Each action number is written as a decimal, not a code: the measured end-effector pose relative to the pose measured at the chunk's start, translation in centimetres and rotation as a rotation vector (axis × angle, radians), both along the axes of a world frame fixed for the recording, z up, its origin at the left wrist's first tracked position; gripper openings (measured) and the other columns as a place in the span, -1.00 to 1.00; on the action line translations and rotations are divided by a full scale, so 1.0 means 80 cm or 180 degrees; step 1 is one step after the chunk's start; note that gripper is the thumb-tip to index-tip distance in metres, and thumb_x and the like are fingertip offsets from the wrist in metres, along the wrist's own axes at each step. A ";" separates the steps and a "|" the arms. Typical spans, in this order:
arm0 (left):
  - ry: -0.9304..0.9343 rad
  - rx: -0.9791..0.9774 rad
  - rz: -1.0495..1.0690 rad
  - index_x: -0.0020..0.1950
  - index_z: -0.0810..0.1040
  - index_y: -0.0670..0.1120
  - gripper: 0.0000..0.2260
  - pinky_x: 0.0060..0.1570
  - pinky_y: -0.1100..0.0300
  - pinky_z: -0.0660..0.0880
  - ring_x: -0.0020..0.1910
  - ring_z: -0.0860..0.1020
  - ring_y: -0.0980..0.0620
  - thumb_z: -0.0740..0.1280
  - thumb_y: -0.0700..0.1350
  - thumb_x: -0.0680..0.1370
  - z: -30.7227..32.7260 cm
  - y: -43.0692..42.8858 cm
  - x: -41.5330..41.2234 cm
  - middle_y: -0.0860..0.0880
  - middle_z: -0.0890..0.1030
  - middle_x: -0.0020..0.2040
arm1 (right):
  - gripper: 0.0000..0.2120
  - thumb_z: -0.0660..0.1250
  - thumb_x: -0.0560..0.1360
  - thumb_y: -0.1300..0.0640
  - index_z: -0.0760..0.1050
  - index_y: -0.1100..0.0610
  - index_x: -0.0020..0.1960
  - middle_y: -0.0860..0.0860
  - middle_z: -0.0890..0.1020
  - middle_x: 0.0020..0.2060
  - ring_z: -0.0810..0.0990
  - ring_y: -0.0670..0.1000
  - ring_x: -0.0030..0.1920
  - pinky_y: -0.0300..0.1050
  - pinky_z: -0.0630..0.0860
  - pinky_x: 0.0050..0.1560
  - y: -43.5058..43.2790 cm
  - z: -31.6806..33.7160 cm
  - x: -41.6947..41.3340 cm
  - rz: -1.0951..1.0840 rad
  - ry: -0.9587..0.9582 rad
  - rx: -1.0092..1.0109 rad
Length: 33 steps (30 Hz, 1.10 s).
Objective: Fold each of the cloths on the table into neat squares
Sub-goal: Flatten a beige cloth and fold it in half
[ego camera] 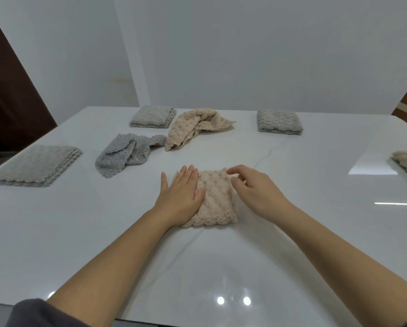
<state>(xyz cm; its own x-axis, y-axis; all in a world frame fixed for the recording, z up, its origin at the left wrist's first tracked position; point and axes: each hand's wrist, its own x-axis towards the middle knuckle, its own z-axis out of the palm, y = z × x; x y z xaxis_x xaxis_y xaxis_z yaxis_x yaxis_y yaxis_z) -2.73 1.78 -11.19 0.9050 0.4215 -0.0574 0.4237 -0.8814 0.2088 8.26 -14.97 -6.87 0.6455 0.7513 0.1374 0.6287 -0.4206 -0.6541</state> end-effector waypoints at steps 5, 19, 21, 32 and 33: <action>-0.0181 -0.0024 0.0074 0.60 -0.18 -0.06 -0.49 0.49 -0.10 -0.34 0.54 -0.27 0.14 -0.18 0.05 0.67 -0.002 0.000 -0.003 0.05 -0.21 0.60 | -0.48 -0.07 0.65 0.05 0.01 0.19 0.58 0.08 0.00 0.59 -0.07 0.06 0.57 0.14 -0.10 0.53 0.060 -0.012 -0.035 0.0072 -0.1193 -0.0915; -0.0011 -0.0007 0.0183 0.60 -0.14 -0.07 -0.50 0.50 -0.13 -0.27 0.56 -0.21 0.13 -0.16 0.00 0.67 -0.003 -0.005 -0.003 0.06 -0.15 0.61 | -0.42 -0.14 0.65 -0.04 -0.13 0.17 0.59 0.03 -0.08 0.59 -0.18 0.01 0.57 0.23 -0.26 0.51 0.060 -0.057 -0.033 0.0160 -0.1010 -0.1427; -0.0006 0.0001 0.0199 0.60 -0.12 -0.07 -0.50 0.50 -0.13 -0.26 0.57 -0.17 0.11 -0.15 0.00 0.67 -0.003 -0.004 -0.001 0.05 -0.10 0.61 | -0.42 -0.14 0.65 -0.04 -0.12 0.17 0.59 0.02 -0.06 0.59 -0.17 0.01 0.57 0.24 -0.26 0.51 0.061 -0.058 -0.033 0.0155 -0.1009 -0.1434; -0.0548 -0.0543 -0.0729 0.59 -0.19 0.09 -0.29 0.52 0.07 -0.25 0.52 -0.32 0.22 -0.03 0.35 0.55 -0.007 0.020 -0.049 0.15 -0.25 0.58 | -0.41 -0.09 0.62 -0.02 -0.09 0.16 0.59 0.01 0.02 0.58 -0.07 0.03 0.57 0.34 -0.23 0.47 0.062 -0.051 -0.028 0.0230 -0.0816 -0.1403; -0.0559 -0.0475 -0.0857 0.59 -0.19 0.11 -0.20 0.51 0.13 -0.25 0.51 -0.33 0.25 0.04 0.42 0.49 -0.008 0.023 -0.060 0.18 -0.26 0.57 | -0.41 -0.08 0.62 -0.02 -0.08 0.15 0.59 0.01 0.03 0.58 -0.06 0.03 0.57 0.35 -0.23 0.47 0.062 -0.050 -0.028 0.0228 -0.0753 -0.1363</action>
<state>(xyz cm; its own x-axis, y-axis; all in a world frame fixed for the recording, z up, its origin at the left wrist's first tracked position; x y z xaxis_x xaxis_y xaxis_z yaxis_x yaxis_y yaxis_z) -7.49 3.59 -11.82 0.9841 0.1651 0.0659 0.1265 -0.9109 0.3927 6.00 -10.00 -10.88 0.5786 0.8136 -0.0569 0.7763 -0.5708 -0.2676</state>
